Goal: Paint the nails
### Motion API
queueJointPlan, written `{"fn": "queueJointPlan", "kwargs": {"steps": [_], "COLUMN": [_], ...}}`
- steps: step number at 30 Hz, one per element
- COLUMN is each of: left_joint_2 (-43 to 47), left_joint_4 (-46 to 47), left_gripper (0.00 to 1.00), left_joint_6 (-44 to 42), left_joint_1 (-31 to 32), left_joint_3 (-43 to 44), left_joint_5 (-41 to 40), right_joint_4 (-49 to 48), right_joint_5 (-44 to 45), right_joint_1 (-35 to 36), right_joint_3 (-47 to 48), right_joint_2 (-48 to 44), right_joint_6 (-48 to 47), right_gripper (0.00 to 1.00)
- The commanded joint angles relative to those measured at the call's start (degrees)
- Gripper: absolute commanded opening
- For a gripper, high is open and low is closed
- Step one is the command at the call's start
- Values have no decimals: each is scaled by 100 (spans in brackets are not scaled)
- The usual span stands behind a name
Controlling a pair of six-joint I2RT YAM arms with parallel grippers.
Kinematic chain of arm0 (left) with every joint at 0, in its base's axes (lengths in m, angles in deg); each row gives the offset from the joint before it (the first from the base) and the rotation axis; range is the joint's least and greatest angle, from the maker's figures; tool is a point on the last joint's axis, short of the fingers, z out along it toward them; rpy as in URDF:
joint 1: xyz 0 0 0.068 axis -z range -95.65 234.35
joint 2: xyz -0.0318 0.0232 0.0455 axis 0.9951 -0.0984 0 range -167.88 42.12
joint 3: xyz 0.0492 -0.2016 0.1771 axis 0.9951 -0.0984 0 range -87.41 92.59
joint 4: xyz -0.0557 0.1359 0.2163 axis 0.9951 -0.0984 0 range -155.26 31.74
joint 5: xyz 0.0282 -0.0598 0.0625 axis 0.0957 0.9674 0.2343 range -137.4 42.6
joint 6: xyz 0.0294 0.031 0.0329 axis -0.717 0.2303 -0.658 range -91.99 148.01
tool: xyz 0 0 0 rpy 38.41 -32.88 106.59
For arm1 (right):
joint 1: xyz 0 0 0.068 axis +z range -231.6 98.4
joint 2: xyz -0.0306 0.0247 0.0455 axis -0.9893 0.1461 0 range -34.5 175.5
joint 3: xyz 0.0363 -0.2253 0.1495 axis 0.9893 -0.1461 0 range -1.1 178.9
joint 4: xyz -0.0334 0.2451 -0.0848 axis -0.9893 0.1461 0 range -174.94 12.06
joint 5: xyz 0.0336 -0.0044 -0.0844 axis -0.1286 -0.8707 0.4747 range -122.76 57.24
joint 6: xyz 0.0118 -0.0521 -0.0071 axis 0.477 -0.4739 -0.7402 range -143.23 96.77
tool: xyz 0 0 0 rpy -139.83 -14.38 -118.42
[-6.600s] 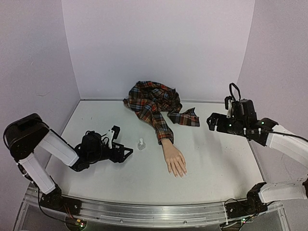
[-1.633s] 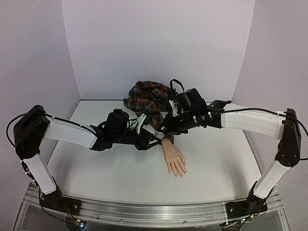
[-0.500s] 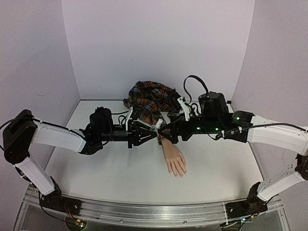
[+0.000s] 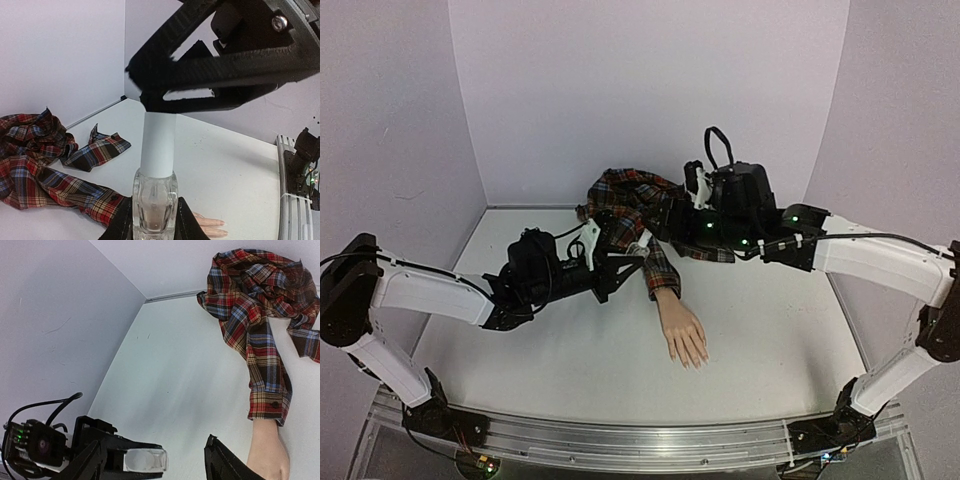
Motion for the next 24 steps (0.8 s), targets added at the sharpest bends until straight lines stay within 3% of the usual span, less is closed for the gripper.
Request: {"fn": "queueJointPlan", "kwargs": {"steps": [1,3,9,16,19,20,24], "left_joint_2": [38,55,62,7,13,24,26], "left_joint_4": [128,132,51,0,-95,-236,-816], "left_gripper": [0,0,0,0,0,0,26], "left_joint_6": [-131,-131,-131,-47,40,85,367], "left_joint_1": [61,67,69,69,70,69,62], "left_joint_3": [18,-9,-9,51,85,127,404], "left_joint_5": [-462,-502,-556,-588,-497,-418,-189], "right_joint_4": [283,317,408,420,417,416,415], "right_joint_5": [140,146,131,-166,-169,-210,-428], "right_joint_1": [65,72,139,235,239,237,245], "right_joint_3": [537,653,836,888,824,814,706], "right_joint_2": [498,608,838,926,876,847,713], "right_joint_6": [450,430,242,90,-31,-122,-553], "right_gripper": [62,49,31,29,5,1,0]}}
